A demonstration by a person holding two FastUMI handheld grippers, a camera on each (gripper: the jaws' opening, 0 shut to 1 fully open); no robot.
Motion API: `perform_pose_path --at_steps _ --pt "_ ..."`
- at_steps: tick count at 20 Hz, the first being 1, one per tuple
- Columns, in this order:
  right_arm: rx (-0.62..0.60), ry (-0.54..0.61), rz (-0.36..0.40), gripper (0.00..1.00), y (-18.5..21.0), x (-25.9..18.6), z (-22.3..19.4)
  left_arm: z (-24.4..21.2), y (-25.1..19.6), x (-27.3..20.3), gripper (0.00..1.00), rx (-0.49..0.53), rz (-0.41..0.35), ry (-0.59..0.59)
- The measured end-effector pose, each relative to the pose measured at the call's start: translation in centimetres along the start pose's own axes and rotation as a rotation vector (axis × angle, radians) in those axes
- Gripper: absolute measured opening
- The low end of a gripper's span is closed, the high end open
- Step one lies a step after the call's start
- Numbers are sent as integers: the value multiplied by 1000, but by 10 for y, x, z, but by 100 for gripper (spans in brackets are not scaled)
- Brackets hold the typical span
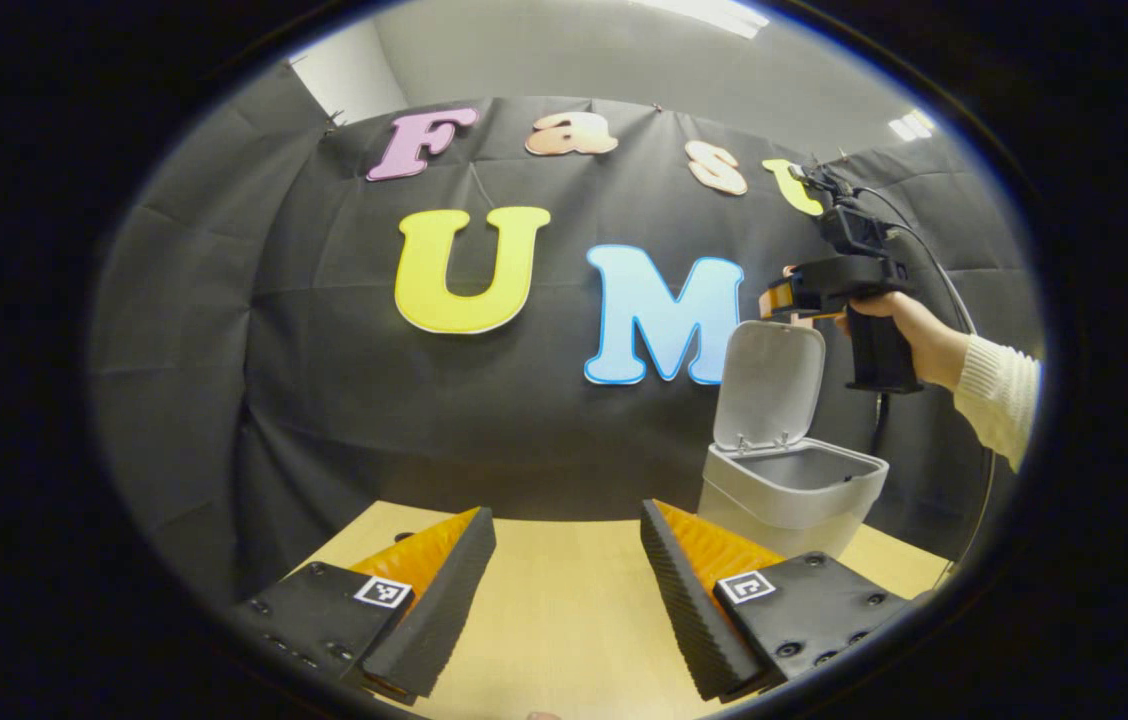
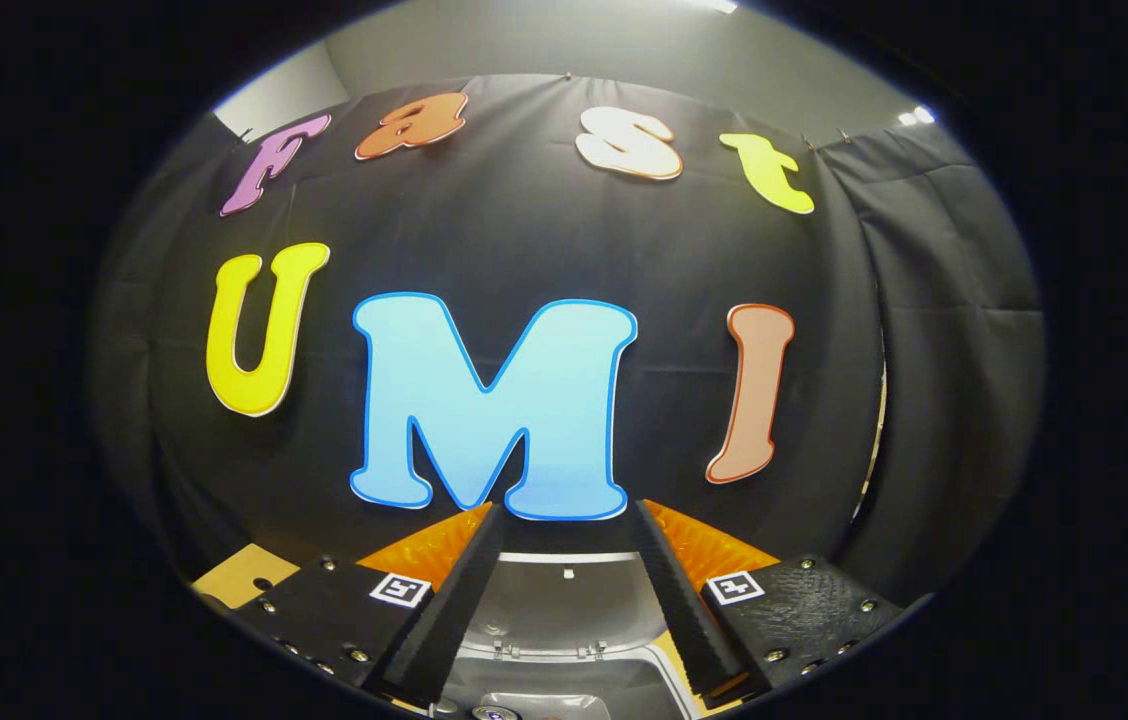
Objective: Press the lid of the desktop garbage bin to open it, pick up the crumpled paper on the desktop and throw it into the bin, then pick up the pop can on the desktop and drop it into the bin, and finally close the garbage bin lid.
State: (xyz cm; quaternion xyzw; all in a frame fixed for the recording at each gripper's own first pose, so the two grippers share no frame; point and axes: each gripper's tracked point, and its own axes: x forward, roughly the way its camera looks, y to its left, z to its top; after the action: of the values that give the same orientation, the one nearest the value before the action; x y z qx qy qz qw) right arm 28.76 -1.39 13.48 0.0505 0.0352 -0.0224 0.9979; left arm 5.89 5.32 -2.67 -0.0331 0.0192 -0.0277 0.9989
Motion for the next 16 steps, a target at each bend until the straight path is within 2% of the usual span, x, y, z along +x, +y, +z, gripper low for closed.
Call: perform_pose_path --at_steps 1,8,16 --pt "3 1 3 85 0 1 0 1 1 -1 96 0 7 0" --pt "8 13 46 86 -1 -5 -7 3 0 -11 96 4 34 -11" --pt "21 -9 75 86 -3 -40 -20 -2 -27 -34 95 37 4 -11"
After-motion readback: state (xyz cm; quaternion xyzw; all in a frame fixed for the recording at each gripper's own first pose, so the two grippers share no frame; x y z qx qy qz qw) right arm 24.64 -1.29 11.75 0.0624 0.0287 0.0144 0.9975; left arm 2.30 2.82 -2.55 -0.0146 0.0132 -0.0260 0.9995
